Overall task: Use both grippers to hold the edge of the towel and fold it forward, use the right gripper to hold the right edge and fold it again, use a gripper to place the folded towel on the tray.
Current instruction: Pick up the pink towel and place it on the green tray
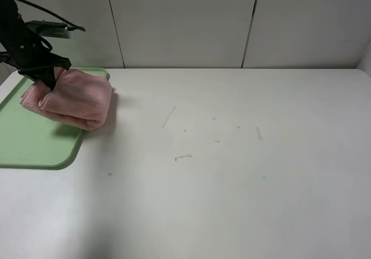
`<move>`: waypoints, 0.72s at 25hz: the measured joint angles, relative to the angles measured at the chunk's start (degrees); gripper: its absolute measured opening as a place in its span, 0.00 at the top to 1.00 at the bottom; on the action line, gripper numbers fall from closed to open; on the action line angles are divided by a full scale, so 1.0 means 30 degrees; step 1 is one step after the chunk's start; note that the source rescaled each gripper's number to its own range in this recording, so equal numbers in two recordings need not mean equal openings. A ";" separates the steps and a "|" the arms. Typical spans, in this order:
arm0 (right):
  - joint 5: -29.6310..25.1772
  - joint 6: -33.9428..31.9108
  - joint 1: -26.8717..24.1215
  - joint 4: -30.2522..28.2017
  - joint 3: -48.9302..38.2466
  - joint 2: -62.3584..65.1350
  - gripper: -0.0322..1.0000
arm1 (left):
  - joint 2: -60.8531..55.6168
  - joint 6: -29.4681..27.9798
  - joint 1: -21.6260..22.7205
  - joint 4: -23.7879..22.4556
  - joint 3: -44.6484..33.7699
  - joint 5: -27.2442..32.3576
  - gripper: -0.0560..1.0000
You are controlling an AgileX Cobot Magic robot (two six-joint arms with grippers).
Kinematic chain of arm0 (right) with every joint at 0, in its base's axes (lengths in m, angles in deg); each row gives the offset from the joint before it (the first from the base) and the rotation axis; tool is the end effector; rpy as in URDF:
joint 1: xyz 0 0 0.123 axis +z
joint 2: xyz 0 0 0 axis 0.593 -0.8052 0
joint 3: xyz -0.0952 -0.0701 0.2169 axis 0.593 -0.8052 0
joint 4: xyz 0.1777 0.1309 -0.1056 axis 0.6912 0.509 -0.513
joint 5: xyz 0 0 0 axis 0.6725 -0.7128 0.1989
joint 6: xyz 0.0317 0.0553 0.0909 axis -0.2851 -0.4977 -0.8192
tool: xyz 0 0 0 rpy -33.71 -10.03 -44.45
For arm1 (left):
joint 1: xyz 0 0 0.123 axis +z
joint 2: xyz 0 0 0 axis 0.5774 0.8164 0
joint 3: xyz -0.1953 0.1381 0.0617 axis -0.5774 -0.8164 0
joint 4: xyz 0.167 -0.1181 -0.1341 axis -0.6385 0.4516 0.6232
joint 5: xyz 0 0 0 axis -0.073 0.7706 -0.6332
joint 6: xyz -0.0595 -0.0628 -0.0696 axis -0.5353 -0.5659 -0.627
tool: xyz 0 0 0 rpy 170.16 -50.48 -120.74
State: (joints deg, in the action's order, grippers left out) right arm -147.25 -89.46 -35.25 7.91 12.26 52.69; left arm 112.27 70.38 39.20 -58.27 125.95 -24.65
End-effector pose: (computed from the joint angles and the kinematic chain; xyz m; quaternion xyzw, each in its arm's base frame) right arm 0.0455 -0.0082 0.2692 0.0083 0.8419 -0.0328 0.5386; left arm 0.4102 0.0342 0.1333 0.0553 0.9863 0.0463 0.1481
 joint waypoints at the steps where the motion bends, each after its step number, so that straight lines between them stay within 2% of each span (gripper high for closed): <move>1: 0.0000 0.0000 0.0000 0.0000 0.0000 0.0000 0.00 | 0.0000 0.0000 0.0161 -0.0064 -0.0134 -0.0163 0.84; 8: 0.0000 0.0000 0.0000 0.0000 0.0000 0.0000 0.00 | 0.0000 0.0043 0.1357 -0.1085 -0.0495 -0.1265 0.84; 16: 0.0043 0.0000 0.0000 0.0000 0.0000 0.0000 0.00 | 0.0000 0.0043 0.1759 -0.1257 -0.0505 -0.1974 0.84; 18: 0.0043 0.0000 0.0000 0.0000 0.0000 0.0000 0.00 | 0.0000 0.0047 0.1759 -0.1262 -0.0505 -0.2129 0.78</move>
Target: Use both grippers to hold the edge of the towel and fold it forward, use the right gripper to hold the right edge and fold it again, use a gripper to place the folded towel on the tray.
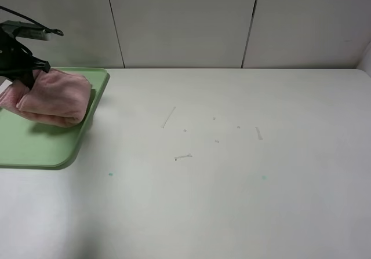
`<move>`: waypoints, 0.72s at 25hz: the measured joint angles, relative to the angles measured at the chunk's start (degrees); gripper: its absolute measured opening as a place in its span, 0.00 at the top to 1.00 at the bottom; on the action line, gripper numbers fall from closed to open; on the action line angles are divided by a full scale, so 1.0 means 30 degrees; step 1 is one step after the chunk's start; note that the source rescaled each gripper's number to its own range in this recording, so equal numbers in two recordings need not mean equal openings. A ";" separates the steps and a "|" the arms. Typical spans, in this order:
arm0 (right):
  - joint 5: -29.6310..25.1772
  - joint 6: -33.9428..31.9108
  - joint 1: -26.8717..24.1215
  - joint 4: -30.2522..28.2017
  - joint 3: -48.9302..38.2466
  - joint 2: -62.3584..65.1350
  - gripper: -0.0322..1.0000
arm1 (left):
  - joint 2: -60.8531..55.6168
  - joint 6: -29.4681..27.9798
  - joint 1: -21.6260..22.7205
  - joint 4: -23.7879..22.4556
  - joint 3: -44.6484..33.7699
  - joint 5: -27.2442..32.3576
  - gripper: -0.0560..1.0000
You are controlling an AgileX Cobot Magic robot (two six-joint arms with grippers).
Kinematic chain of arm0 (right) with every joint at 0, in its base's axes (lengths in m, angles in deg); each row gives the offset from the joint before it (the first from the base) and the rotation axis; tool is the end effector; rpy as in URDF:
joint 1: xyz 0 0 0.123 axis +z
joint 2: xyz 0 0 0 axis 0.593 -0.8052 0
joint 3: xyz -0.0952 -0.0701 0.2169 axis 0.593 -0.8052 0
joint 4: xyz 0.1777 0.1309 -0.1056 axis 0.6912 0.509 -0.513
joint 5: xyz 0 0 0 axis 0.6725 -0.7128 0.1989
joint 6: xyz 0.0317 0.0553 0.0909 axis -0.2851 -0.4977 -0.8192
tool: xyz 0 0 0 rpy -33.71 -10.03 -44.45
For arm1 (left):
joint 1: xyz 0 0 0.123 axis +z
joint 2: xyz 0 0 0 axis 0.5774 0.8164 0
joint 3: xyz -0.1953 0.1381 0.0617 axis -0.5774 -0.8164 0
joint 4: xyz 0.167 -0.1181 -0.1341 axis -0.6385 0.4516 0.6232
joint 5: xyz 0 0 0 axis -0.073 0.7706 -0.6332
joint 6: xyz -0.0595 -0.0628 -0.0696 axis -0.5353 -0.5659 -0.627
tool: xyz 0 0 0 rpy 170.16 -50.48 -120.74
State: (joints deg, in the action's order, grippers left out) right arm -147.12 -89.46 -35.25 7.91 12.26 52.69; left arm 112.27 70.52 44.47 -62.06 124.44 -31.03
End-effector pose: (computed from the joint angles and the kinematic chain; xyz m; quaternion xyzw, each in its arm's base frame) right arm 0.0456 -0.0081 0.2695 0.0082 0.8413 -0.0328 0.5395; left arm 0.4115 0.0770 0.1309 0.0334 0.9790 0.0839 0.1830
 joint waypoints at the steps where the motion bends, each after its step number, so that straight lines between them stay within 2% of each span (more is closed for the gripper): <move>1: 0.0000 0.0000 0.0000 0.0000 0.0000 0.0000 0.00 | 0.0000 0.0000 0.0000 -0.0017 0.0000 -0.0050 0.72; 2: 0.0000 0.0000 0.0000 0.0000 0.0000 0.0000 0.00 | 0.0000 0.0000 0.0000 -0.0035 0.0000 -0.0231 0.61; 4: 0.0000 0.0000 0.0000 0.0000 0.0000 0.0000 0.00 | 0.0000 0.0000 0.0000 -0.0055 0.0000 -0.0637 0.28; 6: 0.0000 0.0000 0.0000 0.0000 0.0000 0.0000 0.00 | 0.0000 0.0000 0.0016 -0.0055 0.0000 -0.0843 0.12; 7: 0.0000 0.0000 0.0000 0.0000 0.0000 0.0000 0.00 | 0.0000 0.0000 0.0016 -0.0055 0.0000 -0.0868 0.07; 12: 0.0000 0.0000 0.0000 0.0000 0.0000 0.0000 0.00 | 0.0000 0.0000 0.0016 -0.0055 0.0000 -0.0843 0.01; 15: 0.0000 0.0000 0.0000 0.0000 0.0000 0.0000 0.00 | -0.0034 0.0000 0.0016 0.0005 0.0208 0.0171 0.00; 18: 0.0000 0.0000 0.0000 0.0000 0.0000 0.0000 0.00 | -0.0132 0.0000 0.0016 0.0026 0.0977 0.2032 0.00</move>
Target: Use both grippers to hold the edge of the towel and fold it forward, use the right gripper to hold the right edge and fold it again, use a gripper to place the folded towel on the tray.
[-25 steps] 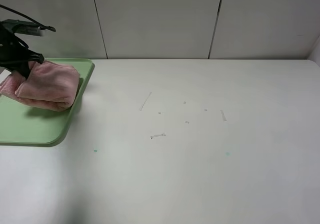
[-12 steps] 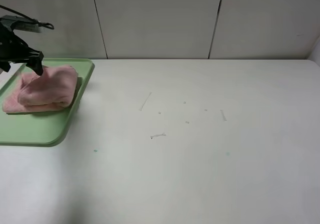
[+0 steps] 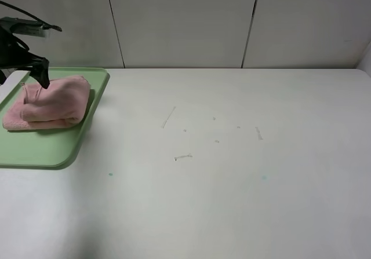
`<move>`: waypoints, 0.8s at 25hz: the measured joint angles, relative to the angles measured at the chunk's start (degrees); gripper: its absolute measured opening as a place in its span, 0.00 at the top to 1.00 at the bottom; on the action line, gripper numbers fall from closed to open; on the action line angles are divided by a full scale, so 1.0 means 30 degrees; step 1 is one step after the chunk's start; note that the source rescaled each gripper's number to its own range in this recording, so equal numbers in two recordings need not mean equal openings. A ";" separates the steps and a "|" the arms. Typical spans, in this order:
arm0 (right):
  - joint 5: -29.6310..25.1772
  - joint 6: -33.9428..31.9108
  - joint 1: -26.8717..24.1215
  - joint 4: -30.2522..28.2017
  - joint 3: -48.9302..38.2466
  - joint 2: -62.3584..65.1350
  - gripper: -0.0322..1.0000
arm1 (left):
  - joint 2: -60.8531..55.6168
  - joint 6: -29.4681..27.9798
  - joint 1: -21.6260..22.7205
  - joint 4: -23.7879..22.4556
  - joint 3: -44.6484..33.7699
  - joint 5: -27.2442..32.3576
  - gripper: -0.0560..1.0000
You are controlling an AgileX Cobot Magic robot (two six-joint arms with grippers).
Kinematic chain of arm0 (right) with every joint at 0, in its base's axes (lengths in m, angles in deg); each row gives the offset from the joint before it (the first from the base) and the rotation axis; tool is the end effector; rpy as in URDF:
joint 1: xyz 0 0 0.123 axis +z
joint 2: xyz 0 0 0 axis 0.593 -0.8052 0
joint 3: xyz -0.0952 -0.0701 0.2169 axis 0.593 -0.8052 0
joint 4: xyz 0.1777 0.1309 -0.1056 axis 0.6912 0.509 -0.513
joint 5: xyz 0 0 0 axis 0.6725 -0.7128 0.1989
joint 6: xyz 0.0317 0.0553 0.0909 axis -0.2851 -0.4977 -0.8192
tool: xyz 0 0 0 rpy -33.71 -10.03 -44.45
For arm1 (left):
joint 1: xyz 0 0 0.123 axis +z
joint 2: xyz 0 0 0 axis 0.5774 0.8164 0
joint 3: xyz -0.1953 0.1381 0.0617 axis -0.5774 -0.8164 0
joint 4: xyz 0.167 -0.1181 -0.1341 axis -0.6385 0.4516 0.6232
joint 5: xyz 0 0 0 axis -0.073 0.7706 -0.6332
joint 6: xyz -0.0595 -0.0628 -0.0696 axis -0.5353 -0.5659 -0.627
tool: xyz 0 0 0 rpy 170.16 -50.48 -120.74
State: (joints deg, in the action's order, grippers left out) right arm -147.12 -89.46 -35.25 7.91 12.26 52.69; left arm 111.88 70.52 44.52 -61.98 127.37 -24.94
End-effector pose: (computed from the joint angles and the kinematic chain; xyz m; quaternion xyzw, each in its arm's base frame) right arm 0.0456 -0.0081 0.2695 0.0082 0.8413 -0.0328 0.5395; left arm 0.4096 0.0781 0.1435 0.0279 0.9834 0.0831 0.1592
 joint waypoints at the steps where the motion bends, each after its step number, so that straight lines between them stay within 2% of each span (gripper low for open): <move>1: 0.0000 0.0000 0.0000 0.0000 0.0000 0.0000 0.00 | -0.0058 0.0000 0.0000 0.0097 0.0307 0.0833 0.00; 5: 0.0000 0.0000 0.0000 0.0000 0.0000 0.0000 0.00 | -0.0094 0.0034 0.0000 0.0869 0.1385 0.3948 0.00; 8: 0.0000 0.0000 0.0000 0.0000 0.0000 0.0000 0.00 | -0.0523 0.0252 0.0000 0.1469 0.1710 0.5290 0.00; 14: 0.0000 0.0000 0.0000 0.0000 0.0000 0.0000 0.00 | -0.2312 0.0518 -0.0017 0.2208 0.1711 0.6867 0.00; 20: 0.0000 0.0000 0.0000 0.0000 0.0000 0.0000 0.00 | -0.3920 0.0826 -0.0017 0.2423 0.1585 0.6884 0.00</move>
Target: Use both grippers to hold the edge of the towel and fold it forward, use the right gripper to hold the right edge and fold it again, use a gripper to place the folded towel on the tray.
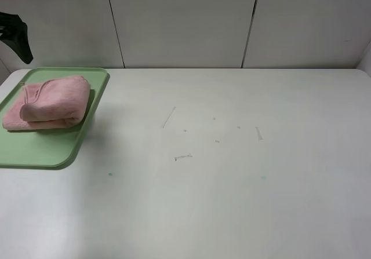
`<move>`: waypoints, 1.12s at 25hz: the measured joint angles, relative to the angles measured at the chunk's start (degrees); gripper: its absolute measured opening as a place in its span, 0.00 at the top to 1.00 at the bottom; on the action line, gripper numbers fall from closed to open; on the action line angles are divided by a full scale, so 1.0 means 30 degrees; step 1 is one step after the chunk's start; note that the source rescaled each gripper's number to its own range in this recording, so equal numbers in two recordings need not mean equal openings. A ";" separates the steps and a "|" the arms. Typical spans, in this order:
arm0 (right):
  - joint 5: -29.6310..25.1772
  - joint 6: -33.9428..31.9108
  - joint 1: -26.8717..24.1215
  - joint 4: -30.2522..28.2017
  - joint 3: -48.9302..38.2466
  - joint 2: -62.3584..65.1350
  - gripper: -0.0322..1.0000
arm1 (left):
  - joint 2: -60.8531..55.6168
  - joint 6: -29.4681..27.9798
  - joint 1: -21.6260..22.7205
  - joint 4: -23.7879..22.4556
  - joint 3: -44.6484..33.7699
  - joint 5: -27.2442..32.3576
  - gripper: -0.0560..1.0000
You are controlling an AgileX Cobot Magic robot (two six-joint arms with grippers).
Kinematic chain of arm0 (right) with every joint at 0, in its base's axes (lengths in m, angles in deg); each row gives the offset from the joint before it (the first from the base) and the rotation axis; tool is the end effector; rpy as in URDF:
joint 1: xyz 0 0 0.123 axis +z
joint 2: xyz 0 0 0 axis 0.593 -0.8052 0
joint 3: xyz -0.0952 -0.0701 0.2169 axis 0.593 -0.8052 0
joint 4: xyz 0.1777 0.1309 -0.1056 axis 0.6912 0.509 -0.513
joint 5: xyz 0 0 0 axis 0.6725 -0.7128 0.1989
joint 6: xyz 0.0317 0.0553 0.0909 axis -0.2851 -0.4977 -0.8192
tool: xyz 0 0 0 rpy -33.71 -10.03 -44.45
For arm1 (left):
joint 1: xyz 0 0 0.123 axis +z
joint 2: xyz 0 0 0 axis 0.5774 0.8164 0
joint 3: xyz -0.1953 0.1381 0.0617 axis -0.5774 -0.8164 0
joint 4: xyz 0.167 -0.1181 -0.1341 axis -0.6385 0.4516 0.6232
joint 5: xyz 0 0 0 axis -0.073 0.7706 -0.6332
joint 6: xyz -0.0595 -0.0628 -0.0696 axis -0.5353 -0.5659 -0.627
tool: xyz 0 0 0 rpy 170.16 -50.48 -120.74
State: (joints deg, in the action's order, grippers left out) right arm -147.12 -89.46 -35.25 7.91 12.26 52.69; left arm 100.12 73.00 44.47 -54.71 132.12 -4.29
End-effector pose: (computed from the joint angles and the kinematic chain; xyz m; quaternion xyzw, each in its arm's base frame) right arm 0.0456 -0.0081 0.2695 0.0082 0.8413 -0.0328 0.5395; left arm 0.3718 0.0614 0.2353 0.0136 0.9908 0.0286 0.1316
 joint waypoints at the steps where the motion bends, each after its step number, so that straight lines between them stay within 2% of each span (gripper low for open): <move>1: 0.0000 0.0000 0.0000 0.0000 0.0000 0.0000 0.00 | -0.0396 0.0098 0.0000 0.0090 -0.0197 0.0000 0.00; 7: 0.0000 0.0000 0.0000 0.0000 0.0000 0.0000 0.00 | -0.3376 0.0233 0.0000 0.0427 -0.2728 0.0000 0.00; 17: 0.0020 0.0000 0.0000 0.0000 0.0000 0.0000 0.00 | -0.9011 0.1545 0.0000 0.0869 -0.8248 0.0000 0.00; 28: 0.0020 0.0000 0.0000 0.0000 0.0000 0.0000 0.00 | -1.6684 0.1581 0.0000 0.1795 -1.4371 0.0034 0.00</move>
State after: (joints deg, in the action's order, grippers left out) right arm -147.06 -89.46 -35.25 7.91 12.26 52.69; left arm 50.07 77.74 44.47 -49.32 89.01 -4.19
